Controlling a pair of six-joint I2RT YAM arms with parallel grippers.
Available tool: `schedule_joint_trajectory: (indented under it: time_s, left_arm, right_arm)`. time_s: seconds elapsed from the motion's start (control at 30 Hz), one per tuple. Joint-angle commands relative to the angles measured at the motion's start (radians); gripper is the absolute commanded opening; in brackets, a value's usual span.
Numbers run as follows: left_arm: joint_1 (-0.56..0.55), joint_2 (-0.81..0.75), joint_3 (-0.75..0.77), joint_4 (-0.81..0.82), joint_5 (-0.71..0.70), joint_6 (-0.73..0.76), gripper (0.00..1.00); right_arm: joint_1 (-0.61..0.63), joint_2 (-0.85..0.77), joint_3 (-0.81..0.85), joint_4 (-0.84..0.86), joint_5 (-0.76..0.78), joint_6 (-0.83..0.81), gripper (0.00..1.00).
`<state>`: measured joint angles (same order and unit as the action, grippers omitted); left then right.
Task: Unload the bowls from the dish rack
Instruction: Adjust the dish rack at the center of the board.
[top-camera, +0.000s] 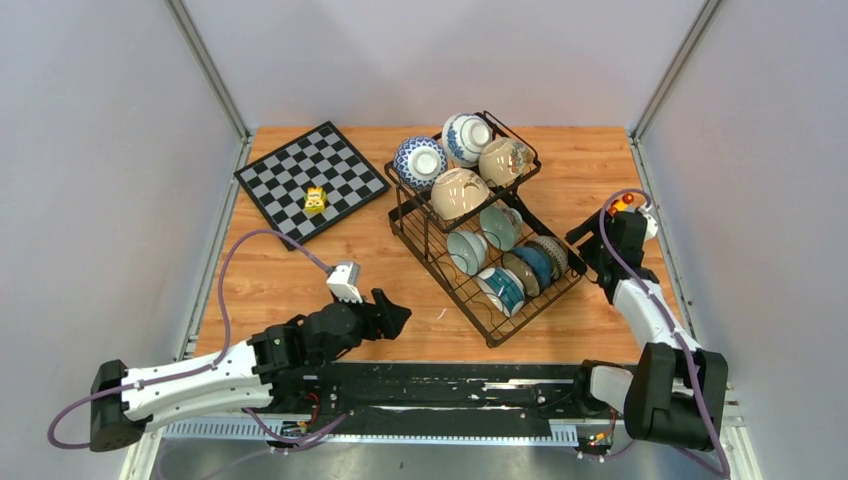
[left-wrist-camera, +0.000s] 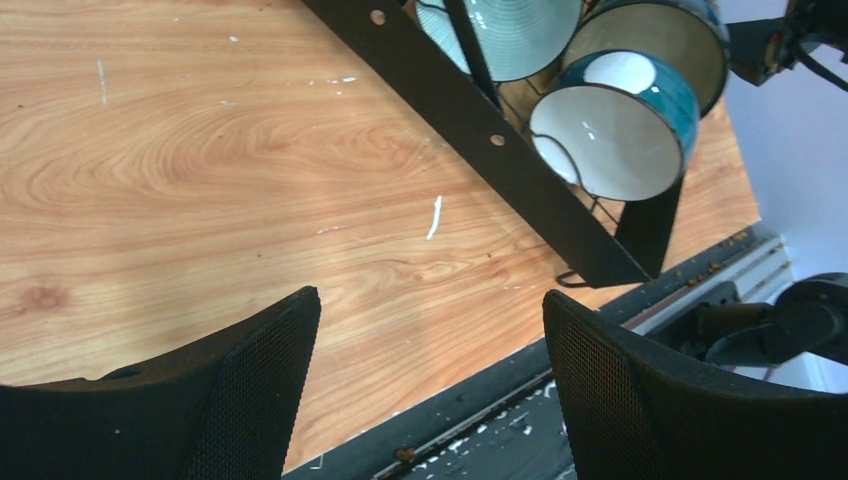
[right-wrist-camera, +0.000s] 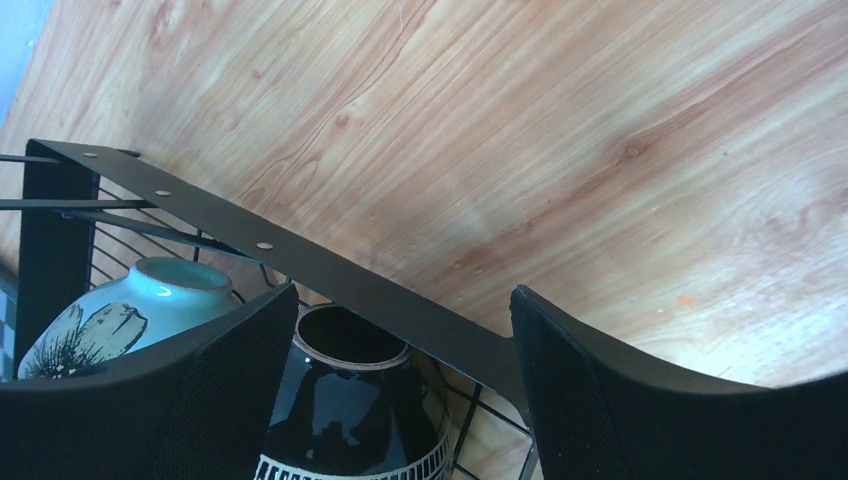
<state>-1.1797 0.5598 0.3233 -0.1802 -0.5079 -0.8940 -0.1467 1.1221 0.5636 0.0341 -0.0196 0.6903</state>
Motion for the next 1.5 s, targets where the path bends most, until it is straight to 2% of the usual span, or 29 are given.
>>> schedule_joint_trajectory:
  time_s: [0.0, 0.2, 0.4, 0.6, 0.87, 1.1, 1.23, 1.47]
  left_arm:
    - [-0.002, 0.053, 0.007, -0.01, -0.069, -0.016, 0.84]
    - [0.002, 0.126, 0.031, 0.039, -0.08, 0.009, 0.85]
    - [0.023, 0.219, 0.06, 0.113, -0.061, 0.036, 0.86]
    - [0.064, 0.401, 0.101, 0.241, 0.003, 0.046, 0.86]
    - [0.089, 0.601, 0.186, 0.399, 0.067, 0.079, 0.86]
    - [0.141, 0.774, 0.266, 0.396, 0.137, 0.056, 0.84]
    - [0.145, 0.833, 0.29, 0.396, 0.117, 0.042, 0.8]
    - [0.144, 0.905, 0.372, 0.291, 0.057, 0.06, 0.72]
  right_arm:
    - [-0.02, 0.015, -0.046, 0.064, -0.053, 0.055, 0.81]
    - [-0.025, -0.005, -0.111, 0.101, -0.116, 0.122, 0.79]
    - [-0.025, -0.064, -0.147, 0.058, -0.156, 0.128, 0.77]
    - [-0.025, -0.154, -0.189, 0.014, -0.171, 0.134, 0.76]
    - [-0.025, -0.167, -0.24, 0.013, -0.21, 0.133, 0.73]
    - [-0.024, -0.229, -0.267, -0.026, -0.239, 0.132, 0.72]
    - [-0.024, -0.284, -0.265, -0.081, -0.243, 0.116, 0.72]
    - [-0.024, -0.338, -0.283, -0.14, -0.259, 0.093, 0.71]
